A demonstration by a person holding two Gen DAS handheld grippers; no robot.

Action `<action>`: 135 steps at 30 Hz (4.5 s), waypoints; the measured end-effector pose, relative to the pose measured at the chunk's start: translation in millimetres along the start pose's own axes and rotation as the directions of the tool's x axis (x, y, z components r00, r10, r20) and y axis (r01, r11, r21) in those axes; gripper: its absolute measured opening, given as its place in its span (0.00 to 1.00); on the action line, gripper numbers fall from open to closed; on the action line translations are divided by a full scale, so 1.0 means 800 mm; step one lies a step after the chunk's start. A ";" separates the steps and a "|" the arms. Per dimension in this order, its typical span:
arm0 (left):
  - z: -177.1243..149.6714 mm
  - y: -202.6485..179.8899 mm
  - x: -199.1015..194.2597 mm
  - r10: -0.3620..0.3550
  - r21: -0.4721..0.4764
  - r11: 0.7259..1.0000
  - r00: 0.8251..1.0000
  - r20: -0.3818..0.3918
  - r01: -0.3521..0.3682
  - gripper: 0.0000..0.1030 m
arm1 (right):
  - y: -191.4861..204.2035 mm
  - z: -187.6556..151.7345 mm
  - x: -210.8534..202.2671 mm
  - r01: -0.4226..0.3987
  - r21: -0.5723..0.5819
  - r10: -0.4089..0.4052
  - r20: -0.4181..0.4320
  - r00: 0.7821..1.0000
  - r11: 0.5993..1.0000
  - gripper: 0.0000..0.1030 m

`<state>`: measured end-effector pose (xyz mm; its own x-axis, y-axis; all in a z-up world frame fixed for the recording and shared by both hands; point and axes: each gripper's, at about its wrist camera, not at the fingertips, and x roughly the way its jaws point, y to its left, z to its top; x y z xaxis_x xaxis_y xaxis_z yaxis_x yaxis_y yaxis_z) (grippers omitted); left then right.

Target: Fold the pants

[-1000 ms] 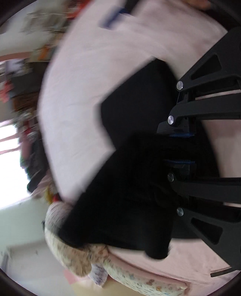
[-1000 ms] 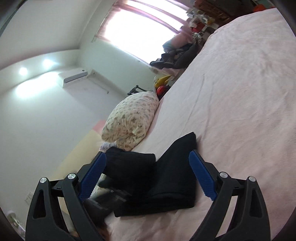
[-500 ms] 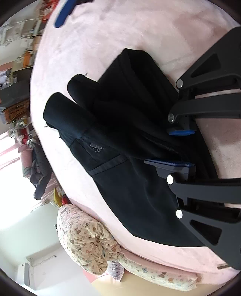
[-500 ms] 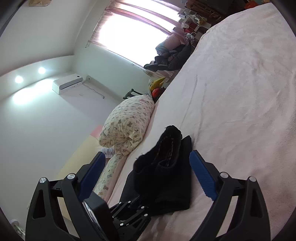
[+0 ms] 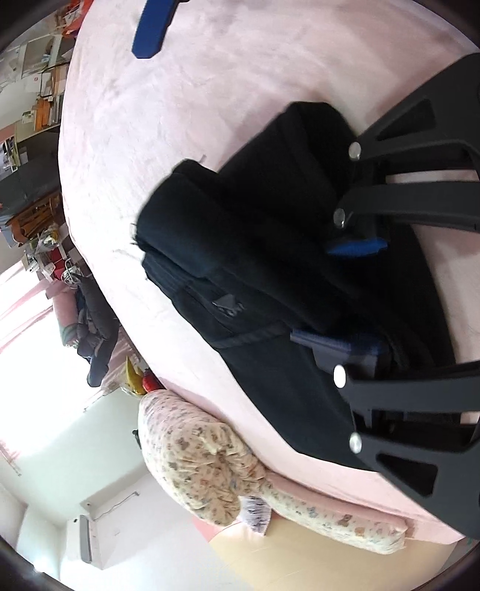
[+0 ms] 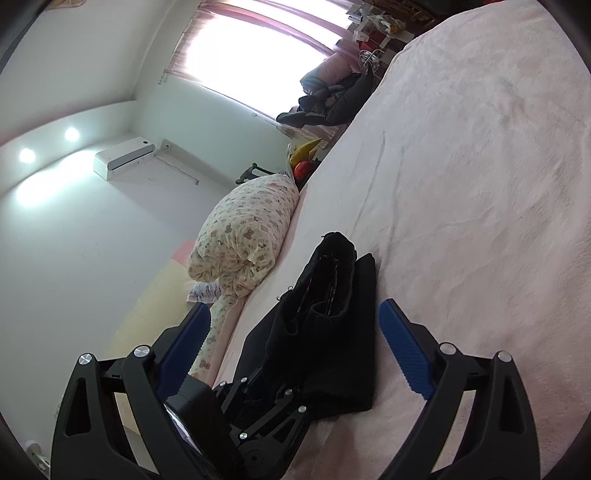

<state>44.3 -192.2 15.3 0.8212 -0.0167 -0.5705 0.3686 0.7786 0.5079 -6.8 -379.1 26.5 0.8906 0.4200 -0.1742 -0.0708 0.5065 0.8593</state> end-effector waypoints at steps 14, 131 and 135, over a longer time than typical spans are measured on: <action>-0.039 0.008 -0.060 -0.046 0.017 0.999 0.987 0.152 0.044 0.16 | -0.003 -0.002 0.004 0.006 0.003 -0.006 -0.003 1.000 1.000 0.92; -0.045 0.348 0.180 -0.648 -0.824 0.286 0.732 0.210 0.489 0.98 | 0.101 -0.036 0.148 0.032 -0.548 -0.320 -0.439 0.839 0.836 0.99; -0.078 0.386 0.123 -0.598 -0.790 0.395 0.784 0.166 0.469 0.98 | 0.092 0.029 0.130 0.071 -0.423 -0.271 -0.434 0.859 0.903 0.99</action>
<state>211.6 85.7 76.0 0.4954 -0.5829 -0.6440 0.1863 0.7955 -0.5767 91.3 -315.8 82.6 0.5895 0.5501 -0.5915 -0.1905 0.8063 0.5600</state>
